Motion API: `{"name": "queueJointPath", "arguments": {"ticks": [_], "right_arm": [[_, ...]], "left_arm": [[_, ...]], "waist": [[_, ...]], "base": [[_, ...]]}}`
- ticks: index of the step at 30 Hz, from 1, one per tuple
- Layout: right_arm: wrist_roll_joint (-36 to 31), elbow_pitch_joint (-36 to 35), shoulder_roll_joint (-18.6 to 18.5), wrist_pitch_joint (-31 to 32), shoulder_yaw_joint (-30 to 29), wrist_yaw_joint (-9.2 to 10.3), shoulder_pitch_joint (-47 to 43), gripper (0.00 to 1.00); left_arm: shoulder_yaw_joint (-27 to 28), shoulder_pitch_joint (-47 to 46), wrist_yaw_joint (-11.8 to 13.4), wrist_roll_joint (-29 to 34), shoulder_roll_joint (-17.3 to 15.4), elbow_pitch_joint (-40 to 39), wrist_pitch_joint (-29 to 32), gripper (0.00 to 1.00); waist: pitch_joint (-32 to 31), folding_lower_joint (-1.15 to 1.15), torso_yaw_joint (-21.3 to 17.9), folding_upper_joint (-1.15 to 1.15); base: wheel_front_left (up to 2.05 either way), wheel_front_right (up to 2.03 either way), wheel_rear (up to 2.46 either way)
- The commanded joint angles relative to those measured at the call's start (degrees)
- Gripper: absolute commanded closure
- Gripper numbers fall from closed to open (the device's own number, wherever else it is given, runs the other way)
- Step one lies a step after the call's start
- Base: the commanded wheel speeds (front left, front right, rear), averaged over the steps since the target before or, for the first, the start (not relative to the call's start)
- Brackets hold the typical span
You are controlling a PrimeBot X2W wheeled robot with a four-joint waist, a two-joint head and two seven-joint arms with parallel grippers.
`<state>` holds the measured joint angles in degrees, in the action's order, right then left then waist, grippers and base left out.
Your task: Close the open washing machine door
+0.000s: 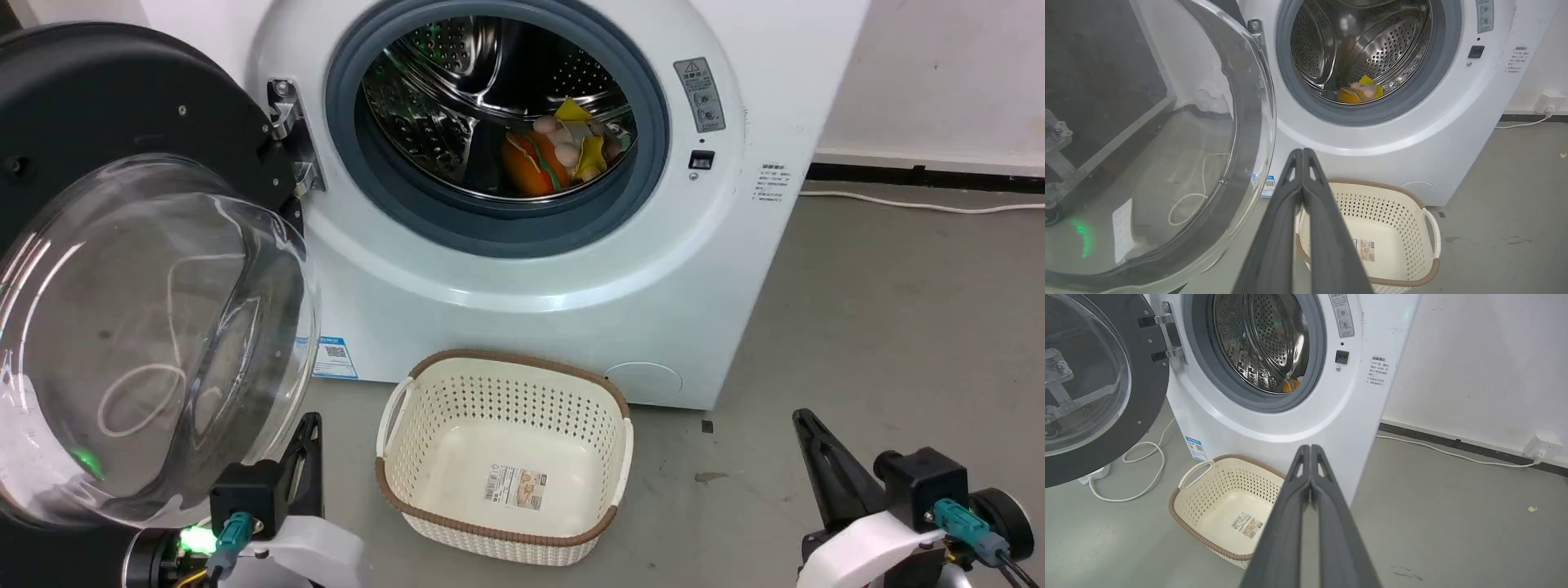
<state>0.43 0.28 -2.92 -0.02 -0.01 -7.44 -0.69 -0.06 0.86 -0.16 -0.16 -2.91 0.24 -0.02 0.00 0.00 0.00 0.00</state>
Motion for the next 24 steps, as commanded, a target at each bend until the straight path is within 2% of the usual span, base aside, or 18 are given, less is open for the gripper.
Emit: {"name": "queueJointPath", "arguments": {"ticks": [1,24], "right_arm": [[-0.43,-0.28,0.04,0.02,0.01,-0.05,0.69,1.00],[-0.43,-0.28,0.04,0.02,0.01,-0.05,0.69,1.00]], "left_arm": [[0.06,-0.86,0.16,0.16,0.03,-0.24,0.02,1.00],[0.06,-0.86,0.16,0.16,0.03,-0.24,0.02,1.00]], "waist": [[0.00,0.00,0.00,0.00],[0.00,0.00,0.00,0.00]], "base": [[0.00,0.00,0.00],[0.00,0.00,0.00]]}}
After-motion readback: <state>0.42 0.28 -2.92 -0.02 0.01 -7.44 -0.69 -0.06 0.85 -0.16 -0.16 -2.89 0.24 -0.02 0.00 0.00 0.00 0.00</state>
